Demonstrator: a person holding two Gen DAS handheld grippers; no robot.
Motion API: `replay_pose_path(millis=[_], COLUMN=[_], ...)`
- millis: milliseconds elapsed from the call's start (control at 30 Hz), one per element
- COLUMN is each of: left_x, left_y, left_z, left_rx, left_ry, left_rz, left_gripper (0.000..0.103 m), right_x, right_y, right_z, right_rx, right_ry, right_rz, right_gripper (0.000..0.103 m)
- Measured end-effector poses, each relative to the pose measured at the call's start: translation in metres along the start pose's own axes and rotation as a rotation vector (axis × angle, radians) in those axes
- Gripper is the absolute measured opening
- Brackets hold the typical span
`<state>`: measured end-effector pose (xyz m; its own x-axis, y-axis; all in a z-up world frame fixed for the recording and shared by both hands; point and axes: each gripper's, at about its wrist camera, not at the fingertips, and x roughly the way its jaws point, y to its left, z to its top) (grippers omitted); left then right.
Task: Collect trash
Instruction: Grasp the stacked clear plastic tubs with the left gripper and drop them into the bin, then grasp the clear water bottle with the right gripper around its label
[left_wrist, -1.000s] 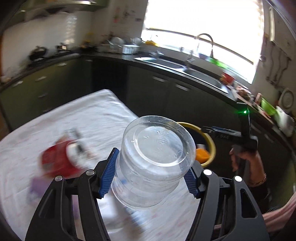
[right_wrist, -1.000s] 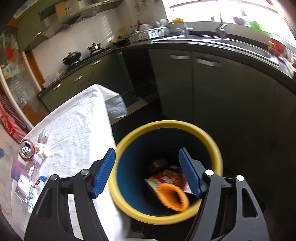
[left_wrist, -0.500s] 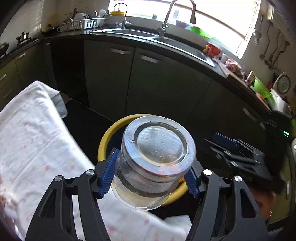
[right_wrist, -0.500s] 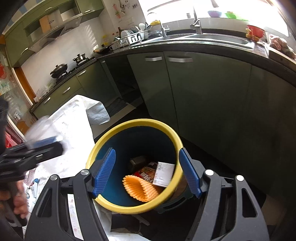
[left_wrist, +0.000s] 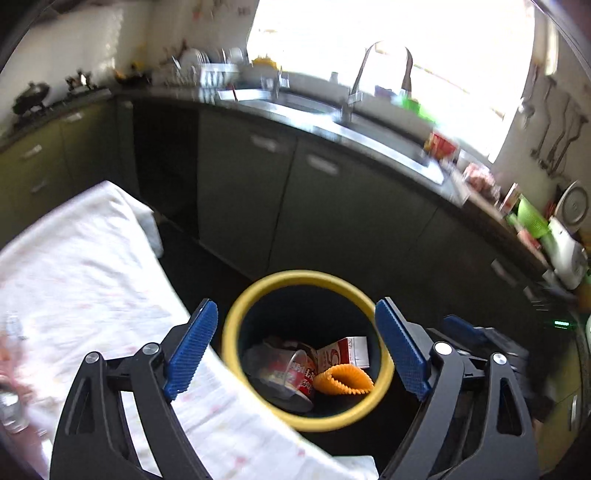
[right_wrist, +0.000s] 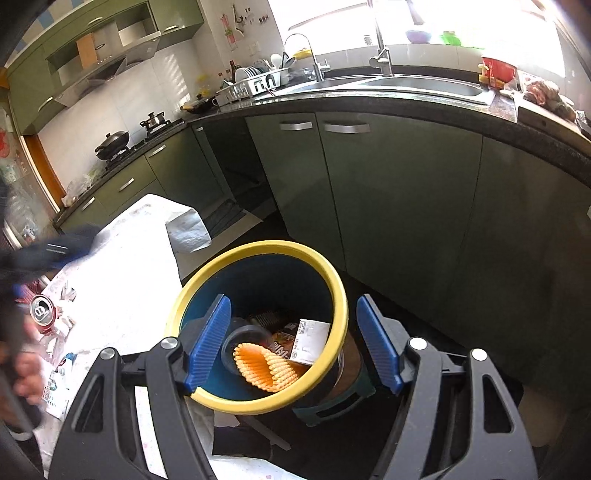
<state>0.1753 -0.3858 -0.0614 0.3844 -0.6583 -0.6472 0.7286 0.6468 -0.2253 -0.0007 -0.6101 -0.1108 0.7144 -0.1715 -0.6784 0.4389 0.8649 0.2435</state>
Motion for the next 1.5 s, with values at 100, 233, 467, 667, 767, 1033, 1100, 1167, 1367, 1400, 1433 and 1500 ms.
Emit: replay_pose_path(millis=[100,233,467,667,767,1033,1100,1167,1367,1400,1433,1500], left_x=[-0.064,-0.133,-0.215,-0.237,-0.243,-0.268,-0.272,-0.274,-0.276,-0.276,-0.277,-0.277], left_y=[0.013,0.048,0.119,0.154,0.157,0.170,0.175,0.182,0.190,0.190,0.189,0.188], left_z=[-0.011,-0.037,-0.099,-0.147,-0.161,-0.189,-0.193,-0.197,-0.202,-0.203,-0.204,-0.204], left_rx=[0.015,-0.011,-0.142,-0.236,-0.228,-0.225,-0.240,-0.249,-0.252,-0.247,-0.242,-0.235], left_ry=[-0.067,-0.139,-0.190,-0.155,-0.157,-0.184,-0.186,-0.185,-0.189,-0.191,-0.192,-0.196], left_rz=[0.055,0.160,0.418,0.471,0.491,0.507,0.500,0.499,0.479,0.477,0.479,0.483], left_gripper=[0.094,0.097,0.098,0.098,0.098,0.098,0.098,0.098,0.098,0.098,0.098,0.098], right_x=[0.002,0.009,0.023,0.015,0.012,0.016,0.018,0.022,0.030,0.032,0.035,0.040], right_y=[0.012,0.045,0.127,0.207,0.243,0.322,0.329,0.329,0.343,0.349,0.354,0.361], right_z=[-0.004,-0.012,-0.036,-0.068,-0.076,-0.072,-0.078,-0.083,-0.075,-0.073,-0.071,-0.068], right_rx=[-0.024,-0.089,-0.236,-0.375,-0.425,-0.545,-0.570,-0.553,-0.428,-0.412,-0.388,-0.354], right_ry=[0.018,0.058,0.147,0.208,0.220,0.302,0.314,0.348,0.509,0.543,0.586,0.649], right_rz=[0.025,0.082,0.213,0.361,0.400,0.437,0.400,0.401,0.523,0.530,0.532,0.516], right_gripper=[0.067,0.068,0.068,0.068,0.068,0.067,0.064,0.059,0.057,0.057,0.057,0.058])
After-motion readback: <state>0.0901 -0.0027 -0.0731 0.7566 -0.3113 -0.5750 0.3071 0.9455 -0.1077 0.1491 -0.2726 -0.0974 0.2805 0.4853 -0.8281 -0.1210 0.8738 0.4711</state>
